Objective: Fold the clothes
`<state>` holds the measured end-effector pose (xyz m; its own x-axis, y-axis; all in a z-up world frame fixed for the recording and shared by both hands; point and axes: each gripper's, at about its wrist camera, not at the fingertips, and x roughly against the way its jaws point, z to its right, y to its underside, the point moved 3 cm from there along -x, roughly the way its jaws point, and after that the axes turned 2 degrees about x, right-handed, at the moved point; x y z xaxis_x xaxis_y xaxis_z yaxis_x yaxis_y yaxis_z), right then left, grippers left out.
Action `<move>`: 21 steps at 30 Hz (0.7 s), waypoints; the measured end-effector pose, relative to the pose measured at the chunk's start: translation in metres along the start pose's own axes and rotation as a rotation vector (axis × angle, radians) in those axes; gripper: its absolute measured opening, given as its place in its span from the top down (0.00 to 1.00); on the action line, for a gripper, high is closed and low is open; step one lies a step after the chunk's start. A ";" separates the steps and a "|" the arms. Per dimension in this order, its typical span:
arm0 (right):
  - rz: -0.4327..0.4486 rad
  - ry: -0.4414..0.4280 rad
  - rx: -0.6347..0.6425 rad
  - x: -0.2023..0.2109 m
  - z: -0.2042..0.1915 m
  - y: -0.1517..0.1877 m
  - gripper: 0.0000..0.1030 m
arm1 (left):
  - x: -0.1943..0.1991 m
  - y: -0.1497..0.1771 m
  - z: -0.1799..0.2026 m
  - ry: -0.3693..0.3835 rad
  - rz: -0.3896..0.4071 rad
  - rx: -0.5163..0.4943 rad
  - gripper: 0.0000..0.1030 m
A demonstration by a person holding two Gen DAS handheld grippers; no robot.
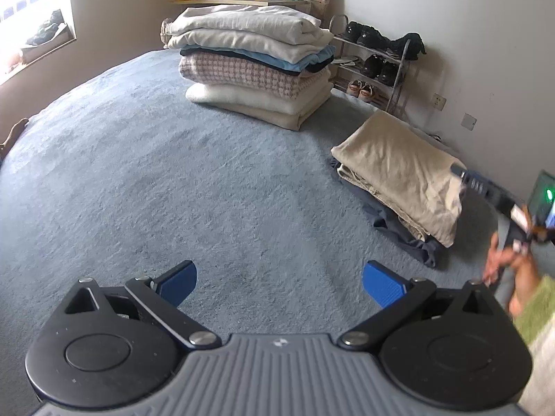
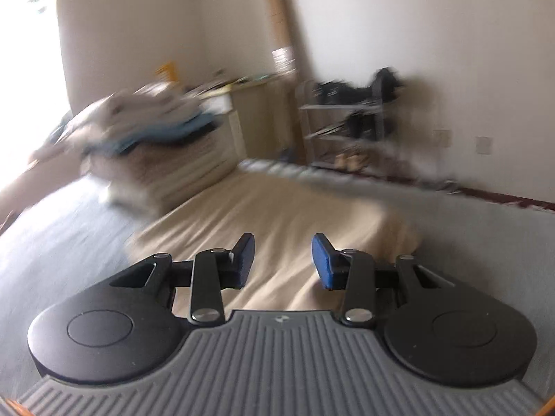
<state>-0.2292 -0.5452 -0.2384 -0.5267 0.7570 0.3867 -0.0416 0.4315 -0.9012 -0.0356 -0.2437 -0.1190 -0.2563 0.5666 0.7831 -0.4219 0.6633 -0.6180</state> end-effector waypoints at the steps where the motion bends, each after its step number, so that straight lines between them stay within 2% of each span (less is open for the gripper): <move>1: -0.033 0.018 -0.039 -0.015 0.012 0.000 0.66 | 0.000 0.000 0.001 -0.001 0.002 -0.003 0.00; 4: -0.160 0.066 -0.159 -0.063 0.048 0.006 0.65 | -0.002 0.001 0.002 -0.003 -0.004 -0.009 0.00; 6: -0.194 0.081 -0.176 -0.075 0.057 0.009 0.65 | -0.004 0.001 0.001 -0.006 -0.008 -0.009 0.00; 10: -0.134 0.068 -0.134 -0.059 0.051 -0.012 0.65 | -0.011 -0.004 -0.004 -0.007 -0.010 0.006 0.00; 14: -0.062 0.040 -0.200 -0.053 0.057 -0.032 0.65 | -0.019 -0.005 -0.005 -0.002 -0.023 0.012 0.00; 17: -0.072 0.027 -0.230 -0.069 0.050 -0.042 0.65 | -0.024 -0.006 -0.006 0.002 -0.032 0.017 0.00; 20: -0.118 0.023 -0.317 -0.088 0.050 -0.040 0.67 | -0.030 -0.007 -0.007 0.005 -0.042 0.022 0.00; 21: -0.152 0.053 -0.345 -0.096 0.055 -0.032 0.67 | -0.032 -0.008 -0.007 0.007 -0.045 0.024 0.00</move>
<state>-0.2240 -0.6589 -0.2572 -0.4911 0.6921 0.5289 0.1769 0.6738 -0.7174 -0.0178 -0.2631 -0.1397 -0.2309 0.5396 0.8097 -0.4536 0.6765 -0.5802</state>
